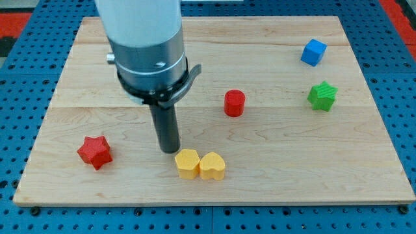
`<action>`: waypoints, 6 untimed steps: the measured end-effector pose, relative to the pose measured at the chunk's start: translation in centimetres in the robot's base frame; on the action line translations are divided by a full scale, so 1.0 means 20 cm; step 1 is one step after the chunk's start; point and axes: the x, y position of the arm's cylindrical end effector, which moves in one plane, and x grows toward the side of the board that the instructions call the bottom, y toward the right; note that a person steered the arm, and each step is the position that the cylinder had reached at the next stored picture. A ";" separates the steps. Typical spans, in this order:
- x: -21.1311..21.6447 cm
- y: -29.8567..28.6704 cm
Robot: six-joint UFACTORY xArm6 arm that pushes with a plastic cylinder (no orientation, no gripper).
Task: Point your arm at the blue cube
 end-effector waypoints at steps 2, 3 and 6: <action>-0.21 0.64; -0.54 0.65; -0.80 1.70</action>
